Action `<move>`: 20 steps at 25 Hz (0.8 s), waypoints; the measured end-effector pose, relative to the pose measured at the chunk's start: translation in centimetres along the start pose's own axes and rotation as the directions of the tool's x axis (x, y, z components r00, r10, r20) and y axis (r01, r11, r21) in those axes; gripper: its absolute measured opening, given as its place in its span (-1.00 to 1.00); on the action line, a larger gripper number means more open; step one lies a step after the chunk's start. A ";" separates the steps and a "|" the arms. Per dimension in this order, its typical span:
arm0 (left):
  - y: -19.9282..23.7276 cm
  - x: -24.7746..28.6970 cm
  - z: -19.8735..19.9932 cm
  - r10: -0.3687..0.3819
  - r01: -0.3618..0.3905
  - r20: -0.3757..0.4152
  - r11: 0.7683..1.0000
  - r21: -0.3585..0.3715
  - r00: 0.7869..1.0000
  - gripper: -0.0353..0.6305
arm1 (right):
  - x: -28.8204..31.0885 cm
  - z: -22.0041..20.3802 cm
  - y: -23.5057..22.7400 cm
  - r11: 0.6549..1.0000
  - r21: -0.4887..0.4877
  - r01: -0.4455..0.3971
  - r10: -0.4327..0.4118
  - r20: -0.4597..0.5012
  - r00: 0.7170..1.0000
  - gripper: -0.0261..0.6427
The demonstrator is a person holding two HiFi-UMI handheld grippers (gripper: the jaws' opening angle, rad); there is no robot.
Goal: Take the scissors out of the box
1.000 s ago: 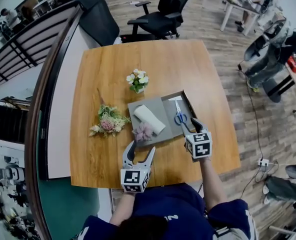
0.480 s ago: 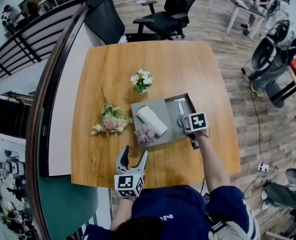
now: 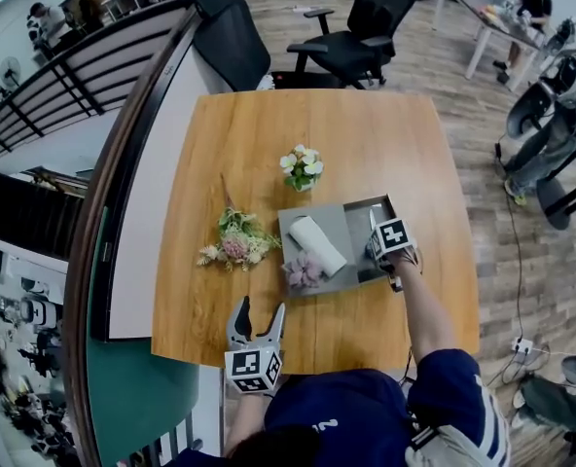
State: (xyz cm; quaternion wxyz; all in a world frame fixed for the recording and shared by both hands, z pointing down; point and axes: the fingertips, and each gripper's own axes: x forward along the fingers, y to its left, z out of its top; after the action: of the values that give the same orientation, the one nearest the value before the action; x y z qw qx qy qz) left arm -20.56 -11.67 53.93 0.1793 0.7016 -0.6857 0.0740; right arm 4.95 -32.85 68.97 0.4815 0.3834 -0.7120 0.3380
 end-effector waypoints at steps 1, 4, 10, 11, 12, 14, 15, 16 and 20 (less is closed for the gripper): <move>0.4 0.0 0.2 0.010 -0.010 0.005 1.000 -0.003 1.000 0.07 | 0.3 -0.1 0.0 1.000 0.020 -0.011 0.011 -0.011 1.000 -0.47; 1.3 0.1 0.0 0.036 -0.036 0.000 0.999 -0.015 0.999 0.07 | 1.1 -0.1 -0.2 1.000 0.021 -0.022 0.023 -0.023 0.999 -0.46; 2.1 0.2 -2.2 0.062 -0.065 -0.055 0.997 -0.049 0.997 0.07 | 1.7 0.1 -0.2 1.000 -0.017 -0.016 0.015 -0.051 0.999 -0.44; 2.0 0.3 -2.3 0.060 -0.063 -0.059 0.997 -0.052 0.996 0.07 | 1.8 0.1 0.1 0.999 -0.026 -0.021 0.020 -0.057 0.998 -0.46; 1.9 0.6 -2.3 0.056 -0.059 -0.059 0.997 -0.053 0.997 0.07 | 1.9 0.1 0.2 0.999 -0.030 -0.026 0.024 -0.059 0.998 -0.46; 1.6 1.3 -2.2 0.046 -0.049 -0.057 0.997 -0.055 0.997 0.07 | 2.0 0.3 0.1 0.999 -0.033 -0.030 0.028 -0.051 0.998 -0.45; 1.5 1.6 -2.2 0.040 -0.043 -0.055 0.997 -0.058 0.998 0.07 | 2.1 0.3 -0.2 0.999 -0.037 -0.026 0.025 -0.043 0.999 -0.45; 1.3 1.9 -2.2 0.032 -0.036 -0.055 0.997 -0.063 0.998 0.06 | 2.1 0.4 -0.4 0.999 -0.042 -0.021 0.020 -0.036 0.999 -0.45; 1.1 2.4 -2.5 0.012 -0.017 -0.069 0.998 -0.067 0.998 0.06 | 2.1 0.3 -0.3 0.998 -0.047 -0.037 0.035 -0.046 0.998 -0.47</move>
State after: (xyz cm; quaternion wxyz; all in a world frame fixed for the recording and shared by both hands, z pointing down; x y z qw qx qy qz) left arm -21.17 -13.07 57.21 0.2257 0.6871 -0.6864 0.0760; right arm 4.60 -33.69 70.89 0.5002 0.3511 -0.7158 0.3380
